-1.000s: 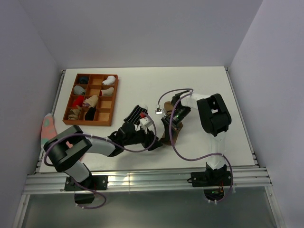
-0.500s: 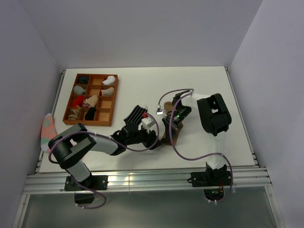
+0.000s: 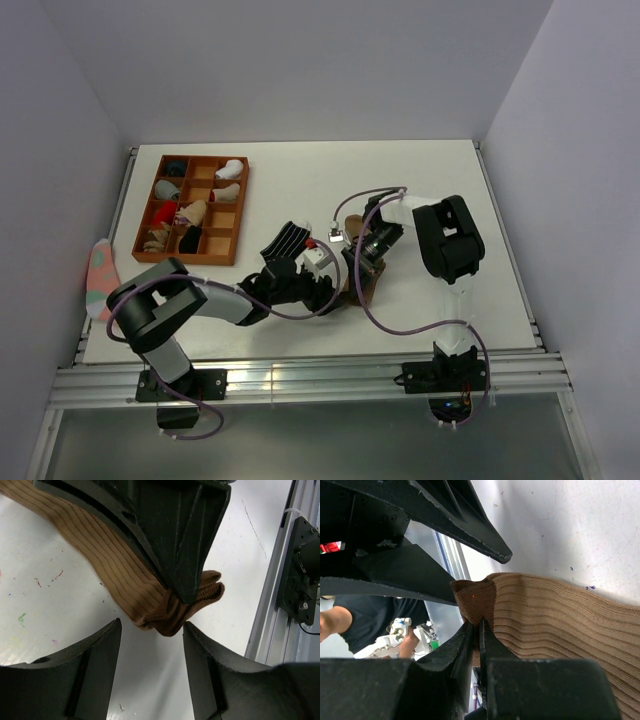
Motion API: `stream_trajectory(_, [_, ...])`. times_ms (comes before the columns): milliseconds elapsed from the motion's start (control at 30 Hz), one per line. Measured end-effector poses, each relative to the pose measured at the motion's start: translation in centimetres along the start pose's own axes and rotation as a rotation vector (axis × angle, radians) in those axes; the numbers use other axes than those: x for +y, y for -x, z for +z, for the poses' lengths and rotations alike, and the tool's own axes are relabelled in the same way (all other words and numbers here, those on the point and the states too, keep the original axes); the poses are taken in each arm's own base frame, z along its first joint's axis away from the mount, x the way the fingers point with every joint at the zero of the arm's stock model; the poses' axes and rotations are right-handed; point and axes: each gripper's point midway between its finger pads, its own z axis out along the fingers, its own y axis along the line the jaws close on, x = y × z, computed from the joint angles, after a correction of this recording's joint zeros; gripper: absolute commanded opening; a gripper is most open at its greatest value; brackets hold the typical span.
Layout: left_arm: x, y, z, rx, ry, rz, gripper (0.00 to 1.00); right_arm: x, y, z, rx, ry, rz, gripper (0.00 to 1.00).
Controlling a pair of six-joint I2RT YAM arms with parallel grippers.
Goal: Roll the socks
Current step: Roll the sock at the center of the board.
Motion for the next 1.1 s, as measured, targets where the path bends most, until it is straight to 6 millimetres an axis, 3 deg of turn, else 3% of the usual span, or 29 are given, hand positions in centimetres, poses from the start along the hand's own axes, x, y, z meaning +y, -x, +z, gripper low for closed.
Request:
stream_trajectory(233, [0.2, 0.2, 1.2, 0.009, -0.001, 0.011, 0.57, -0.1, -0.4, 0.1, 0.014, 0.01, 0.002, 0.13])
stream_trajectory(600, [0.2, 0.2, 1.4, 0.006, -0.004, 0.026, 0.56, -0.3, -0.3, 0.0, 0.013, 0.015, -0.014, 0.12])
stream_trajectory(833, [0.2, 0.2, 1.5, 0.003, -0.003, 0.028, 0.62, -0.6, -0.4, 0.2, 0.019, 0.022, -0.012, 0.12])
stream_trajectory(1100, [-0.1, 1.5, 2.0, -0.033, -0.018, 0.041, 0.61, -0.7, -0.3, 0.2, 0.019, 0.028, -0.02, 0.12])
